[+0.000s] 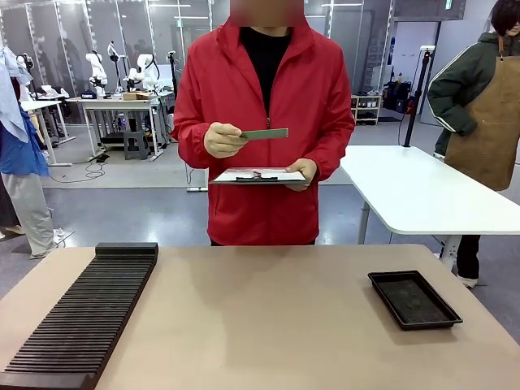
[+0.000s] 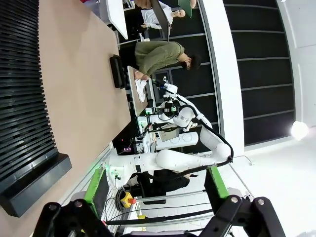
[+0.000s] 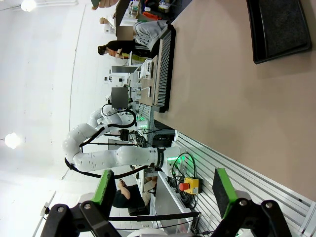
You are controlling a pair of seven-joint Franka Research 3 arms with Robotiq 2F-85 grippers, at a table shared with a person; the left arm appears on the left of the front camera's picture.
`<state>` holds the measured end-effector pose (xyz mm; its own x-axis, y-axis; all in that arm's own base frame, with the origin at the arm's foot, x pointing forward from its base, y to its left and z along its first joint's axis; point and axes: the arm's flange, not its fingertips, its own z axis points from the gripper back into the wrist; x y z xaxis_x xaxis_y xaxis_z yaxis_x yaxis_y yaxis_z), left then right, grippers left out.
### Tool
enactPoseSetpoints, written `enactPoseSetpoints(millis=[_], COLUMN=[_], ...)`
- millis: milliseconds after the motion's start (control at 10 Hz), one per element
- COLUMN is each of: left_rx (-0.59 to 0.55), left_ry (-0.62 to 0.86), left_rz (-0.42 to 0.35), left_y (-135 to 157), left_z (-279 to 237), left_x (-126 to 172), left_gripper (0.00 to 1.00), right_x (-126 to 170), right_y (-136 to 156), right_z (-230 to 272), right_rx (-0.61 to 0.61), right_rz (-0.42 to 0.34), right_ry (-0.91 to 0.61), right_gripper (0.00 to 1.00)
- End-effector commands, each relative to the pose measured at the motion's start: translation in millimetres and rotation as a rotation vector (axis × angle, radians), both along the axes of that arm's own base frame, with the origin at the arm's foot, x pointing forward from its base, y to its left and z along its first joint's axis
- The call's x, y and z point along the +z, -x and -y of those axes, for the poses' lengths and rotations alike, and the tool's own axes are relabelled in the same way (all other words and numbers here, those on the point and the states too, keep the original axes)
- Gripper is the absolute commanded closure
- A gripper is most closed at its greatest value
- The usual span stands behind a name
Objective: Inspect the PCB.
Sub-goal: Pick up the Blank PCB that the human is holding.
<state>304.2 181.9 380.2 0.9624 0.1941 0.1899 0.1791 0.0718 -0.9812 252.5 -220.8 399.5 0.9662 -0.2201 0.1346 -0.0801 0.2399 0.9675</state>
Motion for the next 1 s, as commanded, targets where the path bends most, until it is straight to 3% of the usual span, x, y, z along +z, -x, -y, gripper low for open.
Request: enactPoseSetpoints(millis=[0, 900], left_rx=[0.002, 0.002], left_ry=[-0.002, -0.002], left_rz=[-0.006, -0.006], left_y=[-0.4, -0.4], left_z=[-1.9, -1.9], left_x=[1.9, 1.9], left_gripper=[0.0, 0.0], right_x=[1.9, 1.9], right_y=[0.3, 0.3], right_z=[0.6, 0.6], right_rx=[-0.007, -0.007], right_rz=[0.0, 0.0], right_ry=[-0.005, -0.005], right_gripper=[0.0, 0.0])
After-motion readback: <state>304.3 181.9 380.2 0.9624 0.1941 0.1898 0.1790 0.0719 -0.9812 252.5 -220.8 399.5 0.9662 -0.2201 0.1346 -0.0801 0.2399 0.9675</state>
